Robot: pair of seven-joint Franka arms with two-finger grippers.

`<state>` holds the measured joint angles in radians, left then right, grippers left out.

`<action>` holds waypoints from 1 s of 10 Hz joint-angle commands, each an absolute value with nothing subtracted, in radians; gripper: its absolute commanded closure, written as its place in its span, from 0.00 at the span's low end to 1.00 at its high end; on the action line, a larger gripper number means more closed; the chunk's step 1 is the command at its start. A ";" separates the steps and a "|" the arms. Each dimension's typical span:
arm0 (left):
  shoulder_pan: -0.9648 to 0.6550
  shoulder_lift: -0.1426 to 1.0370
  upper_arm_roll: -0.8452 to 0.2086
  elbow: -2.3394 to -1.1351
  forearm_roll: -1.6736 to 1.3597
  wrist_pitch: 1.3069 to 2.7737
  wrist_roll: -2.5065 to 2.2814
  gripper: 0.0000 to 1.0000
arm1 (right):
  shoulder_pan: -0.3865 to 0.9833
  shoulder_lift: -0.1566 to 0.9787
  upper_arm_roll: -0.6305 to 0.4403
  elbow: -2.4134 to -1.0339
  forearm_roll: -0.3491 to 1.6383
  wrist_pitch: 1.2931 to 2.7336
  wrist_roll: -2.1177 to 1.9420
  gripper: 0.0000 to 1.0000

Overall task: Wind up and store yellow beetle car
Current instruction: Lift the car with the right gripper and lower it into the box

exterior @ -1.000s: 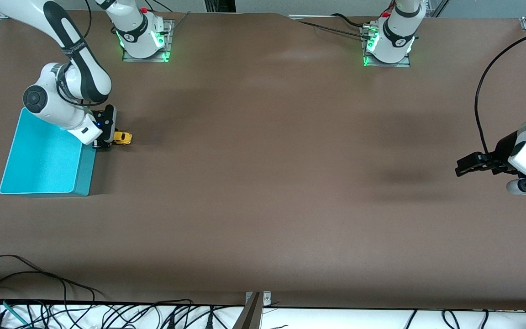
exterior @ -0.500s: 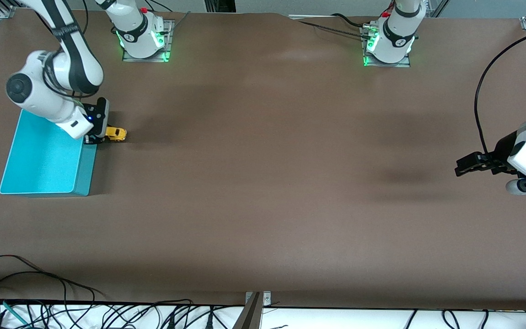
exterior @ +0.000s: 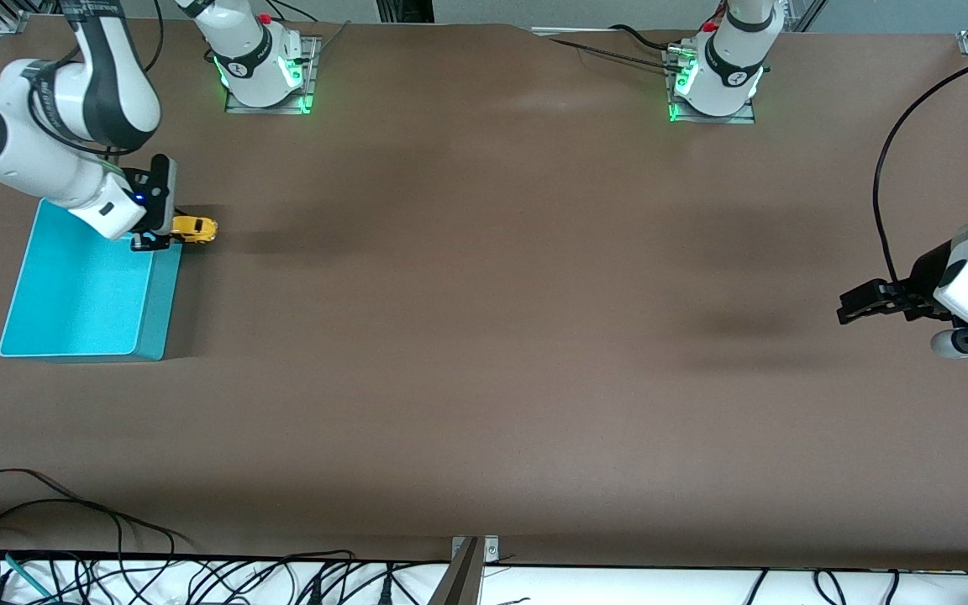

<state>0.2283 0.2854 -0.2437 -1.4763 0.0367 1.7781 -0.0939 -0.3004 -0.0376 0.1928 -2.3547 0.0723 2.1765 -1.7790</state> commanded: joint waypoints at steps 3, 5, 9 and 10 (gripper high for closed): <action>0.230 0.290 -0.244 -1.460 0.021 1.759 -0.069 0.00 | -0.443 0.095 0.176 -2.140 0.051 2.022 -2.055 1.00; 0.230 0.290 -0.244 -1.460 0.021 1.759 -0.069 0.00 | -0.515 0.173 0.173 -2.071 0.009 2.025 -2.158 1.00; 0.230 0.291 -0.244 -1.460 0.021 1.759 -0.067 0.00 | -0.568 0.316 0.143 -2.010 -0.066 2.104 -2.218 1.00; 0.230 0.291 -0.244 -1.460 0.021 1.759 -0.067 0.00 | -0.568 0.342 0.135 -2.010 -0.066 2.132 -2.235 1.00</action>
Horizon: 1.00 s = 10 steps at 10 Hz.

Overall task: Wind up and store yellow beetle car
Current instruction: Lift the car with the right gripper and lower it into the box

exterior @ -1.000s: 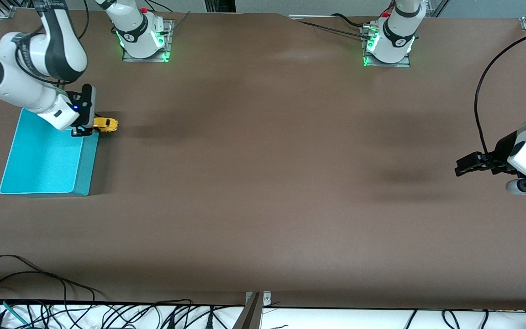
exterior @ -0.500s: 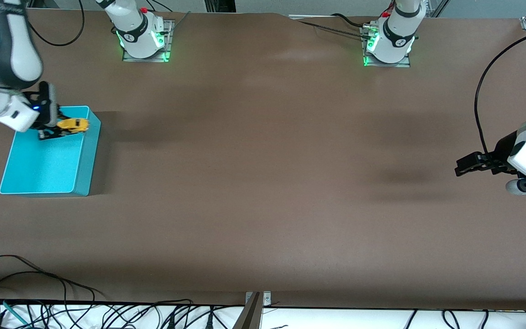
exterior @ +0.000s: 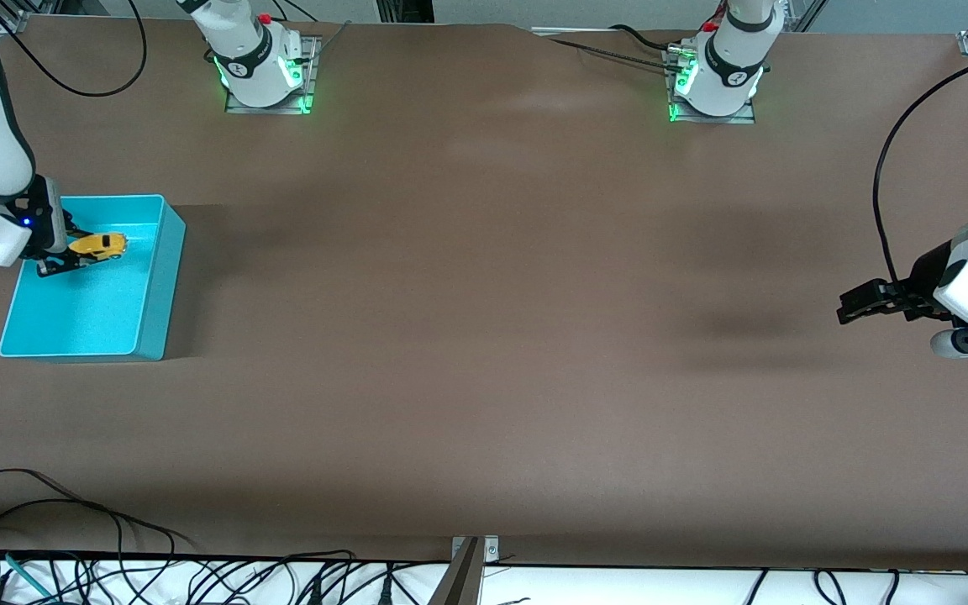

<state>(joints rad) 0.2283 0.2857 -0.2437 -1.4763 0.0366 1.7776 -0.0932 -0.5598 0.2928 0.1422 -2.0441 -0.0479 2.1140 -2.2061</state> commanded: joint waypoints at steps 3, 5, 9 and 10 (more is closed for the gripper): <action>0.230 0.291 -0.244 -1.460 0.021 1.759 -0.067 0.00 | -0.581 0.419 0.117 -2.020 -0.060 2.189 -2.256 1.00; 0.230 0.291 -0.244 -1.460 0.021 1.759 -0.067 0.00 | -0.589 0.440 0.089 -2.068 -0.049 2.220 -2.284 1.00; 0.230 0.291 -0.244 -1.460 0.021 1.759 -0.067 0.00 | -0.600 0.442 0.086 -2.063 0.010 2.182 -2.289 0.00; 0.230 0.291 -0.244 -1.460 0.021 1.759 -0.067 0.00 | -0.600 0.439 0.086 -2.048 0.030 2.151 -2.284 0.00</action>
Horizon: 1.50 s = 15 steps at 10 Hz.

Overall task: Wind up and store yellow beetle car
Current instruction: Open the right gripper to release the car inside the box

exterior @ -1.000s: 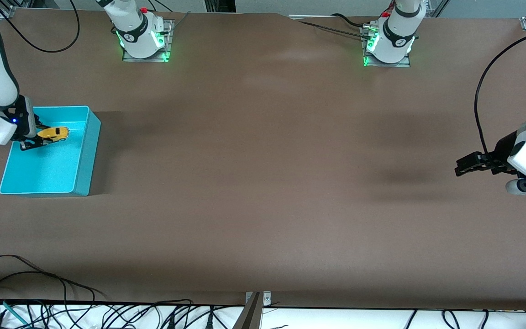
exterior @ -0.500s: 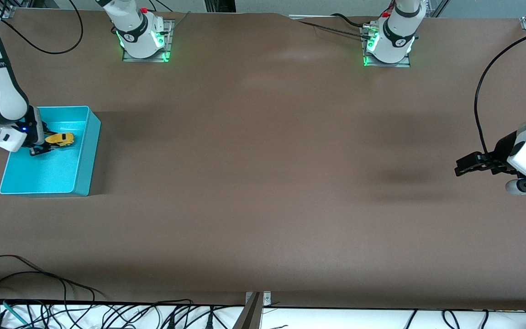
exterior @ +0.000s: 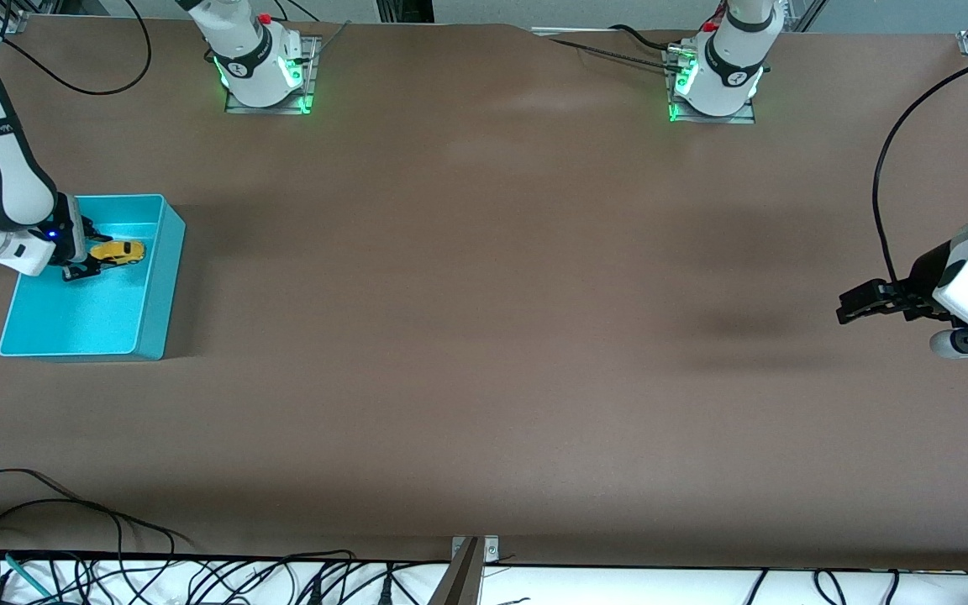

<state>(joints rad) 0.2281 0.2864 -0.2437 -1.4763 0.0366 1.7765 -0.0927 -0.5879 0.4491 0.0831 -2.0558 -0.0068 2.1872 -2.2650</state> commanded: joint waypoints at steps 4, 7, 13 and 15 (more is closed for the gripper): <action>0.230 0.291 -0.245 -1.460 0.021 1.759 -0.069 0.00 | -0.578 0.361 0.153 -1.982 0.069 2.019 -2.081 0.00; 0.230 0.291 -0.244 -1.460 0.021 1.759 -0.067 0.00 | -0.485 0.282 0.155 -1.980 0.110 1.999 -1.833 0.00; 0.230 0.293 -0.244 -1.462 0.021 1.759 -0.066 0.00 | -0.463 0.345 0.104 -1.928 0.279 1.999 -1.927 0.00; 0.230 0.296 -0.244 -1.460 0.021 1.759 -0.066 0.00 | -0.418 0.318 0.110 -1.902 0.264 1.999 -1.844 0.00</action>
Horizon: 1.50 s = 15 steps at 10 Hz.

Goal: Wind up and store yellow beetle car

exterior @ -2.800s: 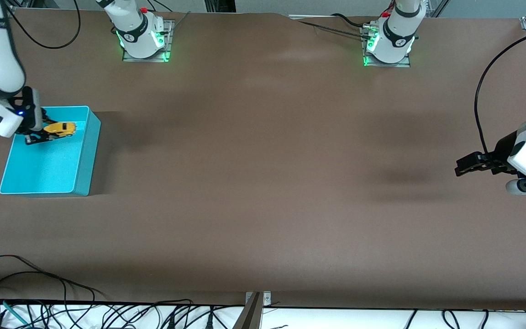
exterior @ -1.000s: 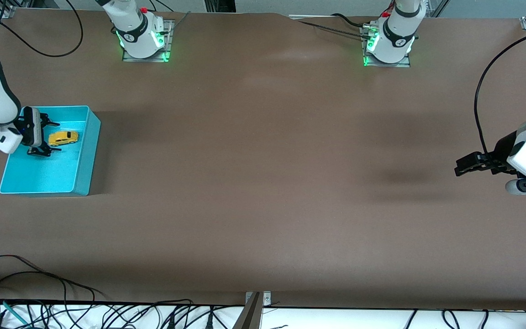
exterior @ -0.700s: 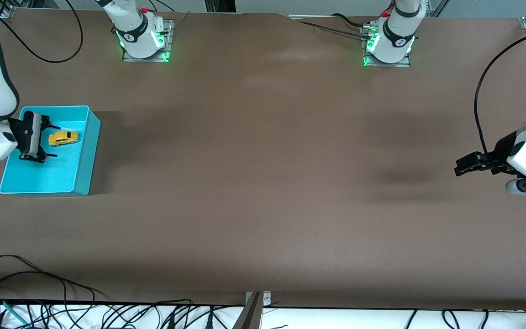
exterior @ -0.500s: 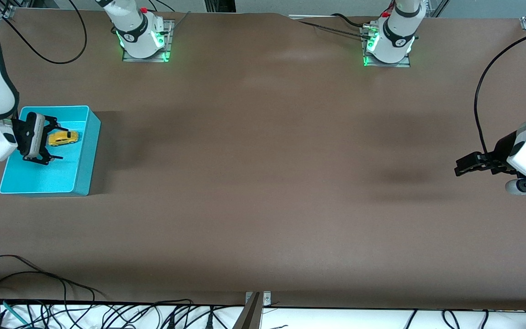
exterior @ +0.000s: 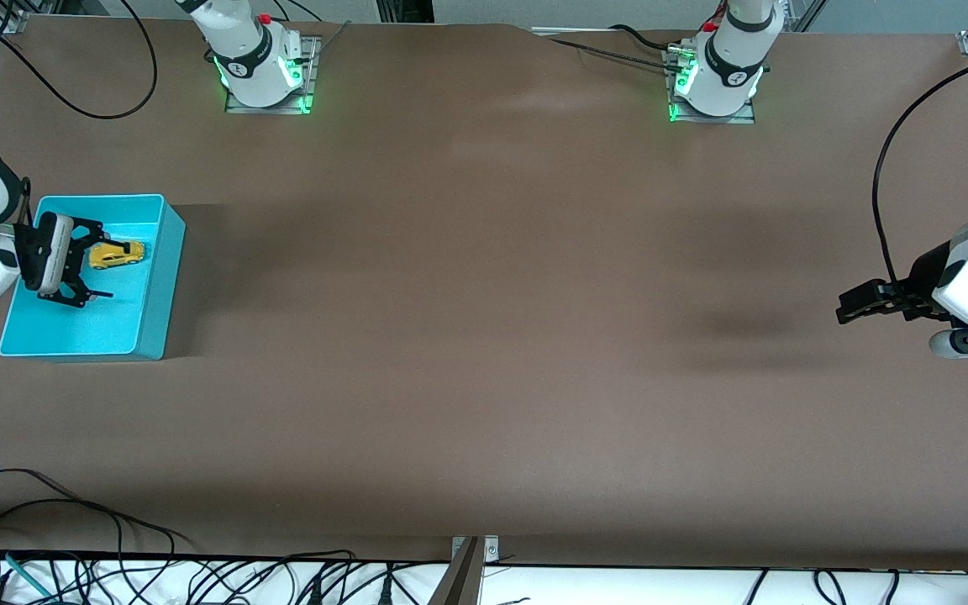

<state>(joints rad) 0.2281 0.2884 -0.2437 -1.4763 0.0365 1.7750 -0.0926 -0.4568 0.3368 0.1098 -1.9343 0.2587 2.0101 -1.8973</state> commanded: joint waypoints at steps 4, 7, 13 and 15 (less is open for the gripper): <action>0.230 0.298 -0.244 -1.460 0.021 1.759 -0.066 0.00 | -0.272 0.103 0.123 -1.902 0.138 1.919 -1.360 0.00; 0.230 0.298 -0.244 -1.460 0.021 1.759 -0.064 0.00 | -0.224 0.009 0.164 -1.904 0.107 1.867 -1.069 0.00; 0.233 0.293 -0.244 -1.469 0.023 1.758 -0.005 0.00 | -0.163 -0.112 0.215 -1.911 0.091 1.776 -0.470 0.00; 0.233 0.279 -0.244 -1.474 0.028 1.756 -0.002 0.00 | -0.163 -0.130 0.224 -1.913 0.084 1.744 -0.376 0.00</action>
<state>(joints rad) 0.2287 0.2942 -0.2437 -1.4763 0.0363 1.7733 -0.0325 -0.1635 -0.0936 0.2211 -1.8879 0.1012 1.7638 -0.4426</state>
